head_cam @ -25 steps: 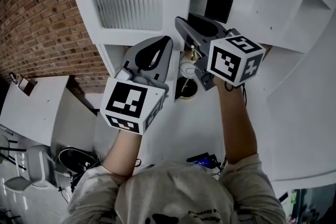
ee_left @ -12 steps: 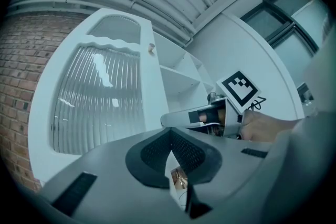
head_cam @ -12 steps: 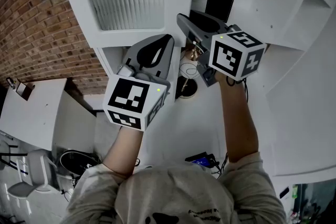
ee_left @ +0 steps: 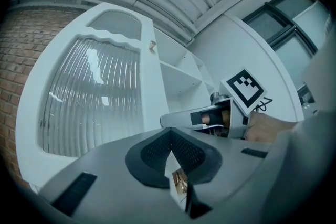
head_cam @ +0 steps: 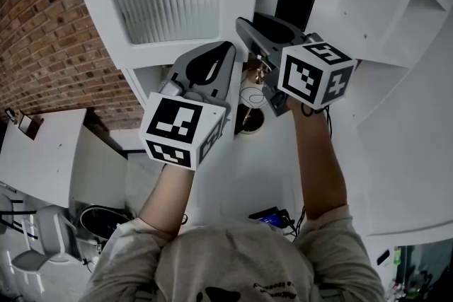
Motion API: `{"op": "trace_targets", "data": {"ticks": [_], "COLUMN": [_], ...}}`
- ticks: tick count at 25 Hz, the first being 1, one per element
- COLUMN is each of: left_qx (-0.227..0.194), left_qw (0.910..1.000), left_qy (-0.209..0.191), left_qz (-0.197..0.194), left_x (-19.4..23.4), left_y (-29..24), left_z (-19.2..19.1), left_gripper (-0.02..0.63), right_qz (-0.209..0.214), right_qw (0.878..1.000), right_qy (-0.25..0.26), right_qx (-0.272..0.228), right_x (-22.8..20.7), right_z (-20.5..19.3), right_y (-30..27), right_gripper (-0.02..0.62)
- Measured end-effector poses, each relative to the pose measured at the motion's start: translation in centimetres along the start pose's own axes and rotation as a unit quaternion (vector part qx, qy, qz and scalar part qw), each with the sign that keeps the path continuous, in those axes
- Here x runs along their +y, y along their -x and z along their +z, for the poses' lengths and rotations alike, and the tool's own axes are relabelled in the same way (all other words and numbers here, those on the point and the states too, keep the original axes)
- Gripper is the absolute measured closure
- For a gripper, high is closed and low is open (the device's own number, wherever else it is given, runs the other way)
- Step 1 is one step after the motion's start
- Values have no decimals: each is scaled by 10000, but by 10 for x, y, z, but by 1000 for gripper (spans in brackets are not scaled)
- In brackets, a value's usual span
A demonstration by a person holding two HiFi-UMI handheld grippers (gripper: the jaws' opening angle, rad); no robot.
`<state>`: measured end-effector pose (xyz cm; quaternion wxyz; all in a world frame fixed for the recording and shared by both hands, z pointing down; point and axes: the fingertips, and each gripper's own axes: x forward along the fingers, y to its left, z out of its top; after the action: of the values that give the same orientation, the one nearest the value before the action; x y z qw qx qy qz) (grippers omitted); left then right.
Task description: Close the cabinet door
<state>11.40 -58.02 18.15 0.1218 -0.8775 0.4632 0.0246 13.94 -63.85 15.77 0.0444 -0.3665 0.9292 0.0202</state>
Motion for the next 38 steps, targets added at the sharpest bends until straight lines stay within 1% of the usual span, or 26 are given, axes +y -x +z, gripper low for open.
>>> {"op": "trace_targets", "data": {"ticks": [18,29,31,35,38], "left_qx": [0,7,0,-8,-15], "left_qw": [9999,9999,9999,9998,9998], "left_qy": [104,118,129,149,162], "left_qz": [-77,-122,-110,-113,-104], "left_x": [8,7,7,7,6], "left_y": [-5,7,11,19,25], "left_z": [-8,-3,-3,0,3], "left_gripper": [598,598,598,598,598], "right_qz": [-384,-607,-708,-1171,-1193], "right_qw": [9992,9981,9974,9921,9915], "right_qy": [82,89,124,443,490], "right_qx": [24,-40,-34,-79,-163], "right_x": [-8,2,3,2,10], "right_z": [-3,1,2,9,18], "right_y": [-10,-2,1,14,19], "right_gripper": [459,449,449,451,451]}}
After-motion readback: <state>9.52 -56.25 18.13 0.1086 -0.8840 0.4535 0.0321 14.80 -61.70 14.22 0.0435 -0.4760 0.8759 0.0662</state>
